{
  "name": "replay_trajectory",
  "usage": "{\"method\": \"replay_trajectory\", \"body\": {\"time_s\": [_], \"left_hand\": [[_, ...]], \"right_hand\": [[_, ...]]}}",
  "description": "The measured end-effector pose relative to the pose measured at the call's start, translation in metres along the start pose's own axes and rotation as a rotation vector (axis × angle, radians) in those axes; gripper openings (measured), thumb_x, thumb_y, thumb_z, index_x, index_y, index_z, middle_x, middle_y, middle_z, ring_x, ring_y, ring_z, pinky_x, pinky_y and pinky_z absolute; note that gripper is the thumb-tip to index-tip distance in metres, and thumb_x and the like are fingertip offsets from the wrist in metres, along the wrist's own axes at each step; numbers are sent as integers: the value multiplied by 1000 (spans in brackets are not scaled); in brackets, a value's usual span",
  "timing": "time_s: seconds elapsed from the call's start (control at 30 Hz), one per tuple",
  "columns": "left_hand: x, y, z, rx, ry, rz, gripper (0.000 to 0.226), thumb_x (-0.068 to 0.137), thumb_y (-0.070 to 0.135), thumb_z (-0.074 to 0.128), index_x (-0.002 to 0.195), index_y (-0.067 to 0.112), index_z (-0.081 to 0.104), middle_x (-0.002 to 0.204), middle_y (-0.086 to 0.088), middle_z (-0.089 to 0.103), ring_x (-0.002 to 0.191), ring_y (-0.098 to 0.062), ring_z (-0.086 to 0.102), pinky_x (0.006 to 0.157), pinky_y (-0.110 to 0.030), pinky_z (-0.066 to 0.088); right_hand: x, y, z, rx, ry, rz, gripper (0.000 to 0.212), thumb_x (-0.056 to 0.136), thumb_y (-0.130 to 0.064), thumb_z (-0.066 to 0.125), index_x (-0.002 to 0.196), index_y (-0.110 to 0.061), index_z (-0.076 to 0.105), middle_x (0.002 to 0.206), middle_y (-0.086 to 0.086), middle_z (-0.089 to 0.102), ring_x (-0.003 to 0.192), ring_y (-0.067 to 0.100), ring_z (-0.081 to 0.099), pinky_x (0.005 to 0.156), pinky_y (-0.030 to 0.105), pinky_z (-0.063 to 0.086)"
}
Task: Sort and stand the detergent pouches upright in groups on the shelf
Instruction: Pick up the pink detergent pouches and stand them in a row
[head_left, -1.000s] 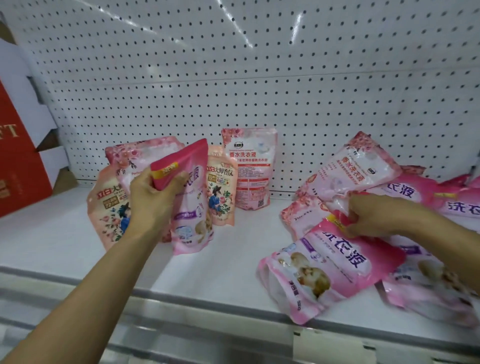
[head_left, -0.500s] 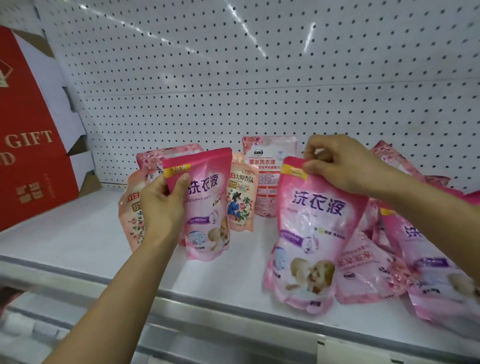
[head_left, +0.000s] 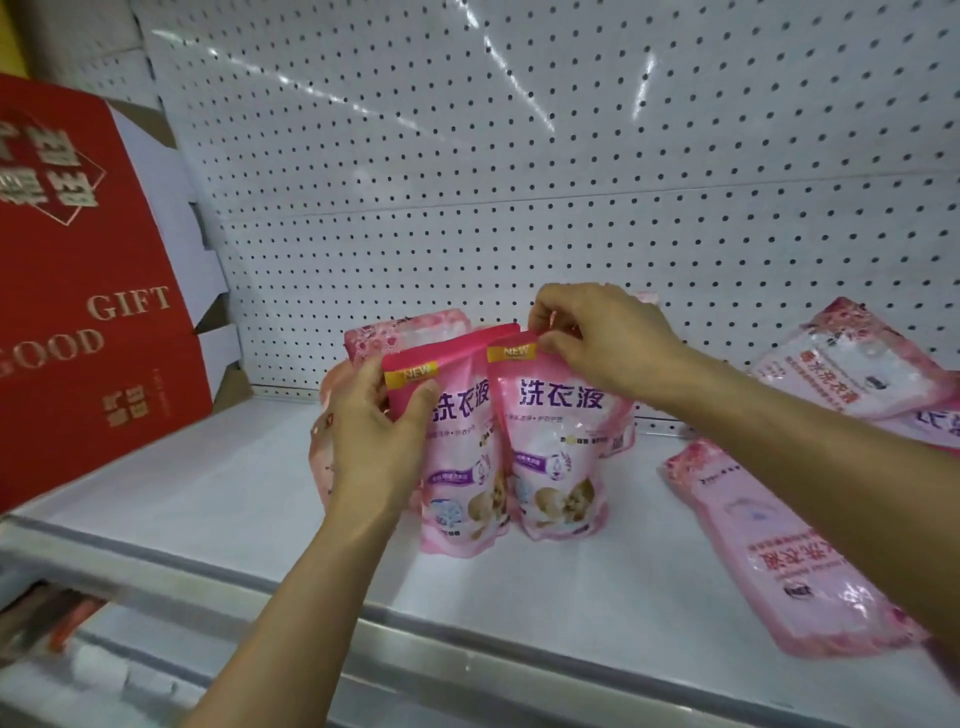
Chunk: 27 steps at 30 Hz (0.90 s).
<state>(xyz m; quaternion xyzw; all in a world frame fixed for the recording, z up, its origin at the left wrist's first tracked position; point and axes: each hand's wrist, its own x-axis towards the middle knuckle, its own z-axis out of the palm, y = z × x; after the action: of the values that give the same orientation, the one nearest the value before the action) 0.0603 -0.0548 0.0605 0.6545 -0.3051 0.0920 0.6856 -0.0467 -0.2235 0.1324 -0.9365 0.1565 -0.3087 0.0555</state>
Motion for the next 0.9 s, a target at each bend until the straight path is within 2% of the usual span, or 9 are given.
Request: {"method": "replay_trajectory", "body": {"time_s": [0.1, 0.2, 0.27, 0.33, 0.5, 0.6, 0.7, 0.83, 0.9], "left_hand": [[-10, -5, -4, 113, 99, 94, 50, 89, 24, 71, 131, 36, 46, 131, 11, 55, 114, -8, 58, 91, -21, 53], [-43, 10, 5, 148, 239, 376, 54, 87, 19, 68, 135, 21, 43, 129, 14, 39, 127, -20, 45, 101, -25, 45], [-59, 11, 22, 210, 158, 629, 49, 84, 17, 65, 131, 12, 49, 125, 11, 43, 123, -18, 44, 105, -35, 40], [-67, 10, 48, 171, -39, 727, 37, 87, 17, 61, 123, 18, 54, 120, 14, 48, 116, -8, 47, 103, -22, 37], [-92, 11, 129, 136, -640, 482, 33, 91, 35, 55, 124, 31, 52, 127, 16, 49, 121, -2, 47, 100, -24, 42], [-98, 3, 191, 328, -918, 282, 57, 92, 49, 59, 142, 35, 36, 151, 12, 33, 139, -11, 33, 115, -37, 32], [-101, -8, 245, 535, -970, 62, 87, 84, 71, 52, 153, 32, 16, 164, 5, 13, 151, -22, 11, 122, -47, 16], [-102, -21, 272, 730, -936, -14, 112, 74, 79, 56, 156, 29, -2, 166, 1, -9, 152, -30, -5, 123, -52, 2], [-100, -21, 268, 768, -941, 14, 118, 69, 77, 63, 156, 30, -2, 166, 3, -9, 153, -29, -4, 123, -50, 5]], "right_hand": [[-18, 11, 7, -80, 147, -119, 30, 92, -27, 59, 122, -26, 58, 120, -5, 63, 113, 17, 53, 91, 31, 36], [-42, 35, 2, -169, 389, -190, 37, 89, -30, 59, 124, -19, 58, 128, 0, 57, 120, 17, 44, 97, 32, 31], [-54, 66, -11, -176, 392, -114, 34, 90, -31, 57, 122, -19, 59, 128, 1, 57, 121, 18, 43, 98, 36, 34], [-61, 103, -28, -152, 300, 70, 29, 93, -29, 57, 120, -18, 60, 131, 4, 54, 125, 23, 41, 99, 42, 35], [-77, 202, -70, -333, 160, 494, 34, 91, -29, 59, 125, -24, 61, 139, 12, 46, 129, 33, 33, 99, 48, 35], [-85, 240, -84, -293, 12, 594, 36, 95, -28, 52, 130, -34, 58, 134, 12, 54, 88, 24, 55, 77, 35, 45], [-86, 262, -82, -167, -106, 592, 45, 94, -22, 51, 136, -40, 50, 124, 2, 61, 58, 8, 47, 55, 25, 40], [-70, 269, -87, 210, -121, 582, 40, 90, 0, 53, 115, -27, 69, 110, 3, 64, 62, 12, 57, 47, 19, 44], [-54, 263, -93, 365, -84, 590, 29, 89, 1, 58, 95, -22, 75, 104, 6, 69, 69, 13, 59, 58, 20, 52]]}}
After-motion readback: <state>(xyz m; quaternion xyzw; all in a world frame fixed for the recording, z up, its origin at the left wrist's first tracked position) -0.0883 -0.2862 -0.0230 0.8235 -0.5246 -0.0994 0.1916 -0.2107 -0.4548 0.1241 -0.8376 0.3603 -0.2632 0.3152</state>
